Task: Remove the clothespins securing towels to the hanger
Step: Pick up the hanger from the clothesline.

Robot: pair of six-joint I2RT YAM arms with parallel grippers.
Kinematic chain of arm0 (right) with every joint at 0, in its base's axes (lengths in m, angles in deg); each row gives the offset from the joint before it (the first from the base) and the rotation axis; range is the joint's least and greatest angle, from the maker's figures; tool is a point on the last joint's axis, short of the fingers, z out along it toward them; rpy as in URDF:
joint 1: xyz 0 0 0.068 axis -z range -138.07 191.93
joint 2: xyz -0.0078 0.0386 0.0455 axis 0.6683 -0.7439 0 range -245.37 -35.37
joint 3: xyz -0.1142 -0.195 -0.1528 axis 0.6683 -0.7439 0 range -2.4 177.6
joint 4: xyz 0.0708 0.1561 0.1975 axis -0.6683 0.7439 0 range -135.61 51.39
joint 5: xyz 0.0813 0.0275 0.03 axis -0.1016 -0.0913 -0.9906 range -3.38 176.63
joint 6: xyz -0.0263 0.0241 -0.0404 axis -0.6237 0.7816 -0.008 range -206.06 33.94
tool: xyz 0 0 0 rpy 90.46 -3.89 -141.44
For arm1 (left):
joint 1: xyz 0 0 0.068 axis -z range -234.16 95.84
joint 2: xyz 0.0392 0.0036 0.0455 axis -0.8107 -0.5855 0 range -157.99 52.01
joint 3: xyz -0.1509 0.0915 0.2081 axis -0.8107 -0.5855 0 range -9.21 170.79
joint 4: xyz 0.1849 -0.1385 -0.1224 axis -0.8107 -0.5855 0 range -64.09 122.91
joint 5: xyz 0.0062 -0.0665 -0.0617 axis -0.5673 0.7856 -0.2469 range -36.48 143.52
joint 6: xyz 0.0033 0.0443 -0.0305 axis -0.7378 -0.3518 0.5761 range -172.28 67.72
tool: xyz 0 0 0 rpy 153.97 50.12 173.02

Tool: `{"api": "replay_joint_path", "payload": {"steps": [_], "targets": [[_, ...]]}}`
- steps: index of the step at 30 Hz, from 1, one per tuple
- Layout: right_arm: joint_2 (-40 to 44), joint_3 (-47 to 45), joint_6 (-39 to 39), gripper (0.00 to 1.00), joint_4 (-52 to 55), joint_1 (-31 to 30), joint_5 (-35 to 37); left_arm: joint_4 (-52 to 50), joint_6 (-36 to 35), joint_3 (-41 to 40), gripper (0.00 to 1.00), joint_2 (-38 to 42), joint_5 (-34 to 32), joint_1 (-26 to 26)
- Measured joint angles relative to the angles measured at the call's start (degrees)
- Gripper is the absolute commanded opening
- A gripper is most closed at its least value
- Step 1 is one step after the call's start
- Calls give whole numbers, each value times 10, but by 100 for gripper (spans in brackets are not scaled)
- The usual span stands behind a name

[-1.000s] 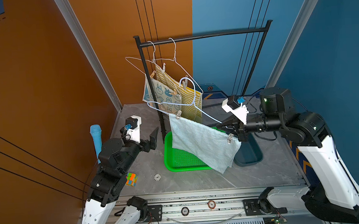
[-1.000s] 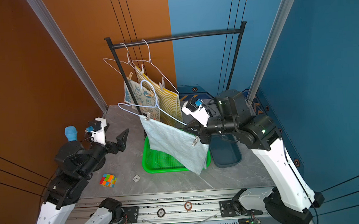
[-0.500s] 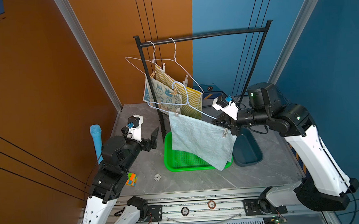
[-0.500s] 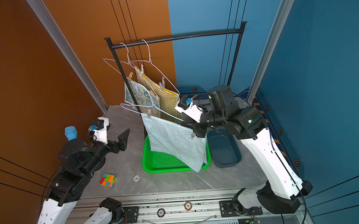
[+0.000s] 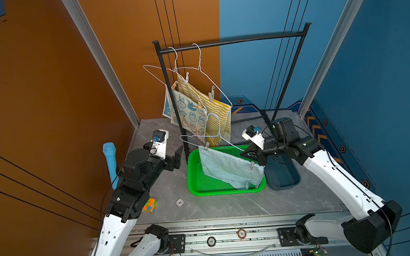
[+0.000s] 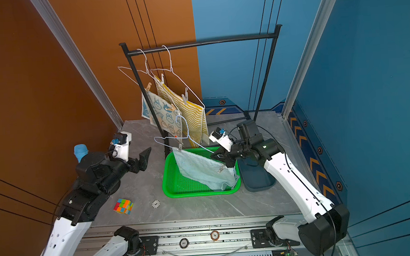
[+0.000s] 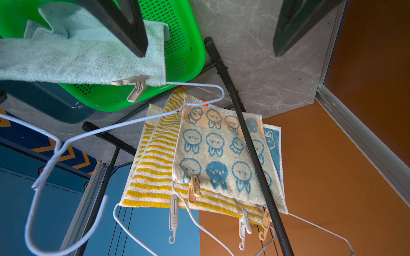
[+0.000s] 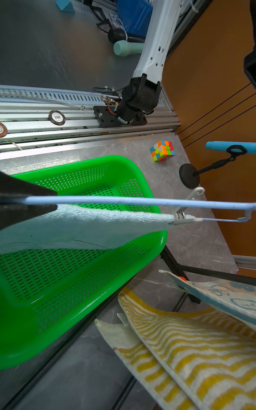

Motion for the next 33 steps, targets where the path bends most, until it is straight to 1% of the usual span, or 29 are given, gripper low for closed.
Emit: {"api": "replay_joint_path", "payload": {"steps": [2,3,7,11,13,16,20,24,28,31,33], "targets": [[0,-4,-2,0,-13,4,-19,-2,-13,6,87,-14,16,-5],[0,-5,-4,0,-17,6,-29,-2,-17,9,83,-20,27,-7],[-1,-11,-24,0,-25,11,-59,2,-58,26,79,-51,112,-18],[-9,-11,-45,0,-23,11,-69,7,-107,47,76,-92,210,-18],[-13,-11,-56,0,-18,10,-69,10,-131,58,73,-114,248,-16],[-15,-11,-75,0,-6,6,-61,17,-171,72,72,-146,291,-12],[-15,-11,-92,0,5,-4,-55,9,-239,94,70,-184,314,1],[-15,-11,-102,0,12,-8,-54,-18,-298,132,63,-219,316,10],[-15,-11,-104,0,12,-8,-46,-41,-337,156,56,-241,318,21],[-15,-11,-104,0,12,-8,-43,-55,-358,161,54,-253,317,34],[-15,-11,-104,0,13,-9,-43,-64,-367,161,45,-259,317,43]]}}
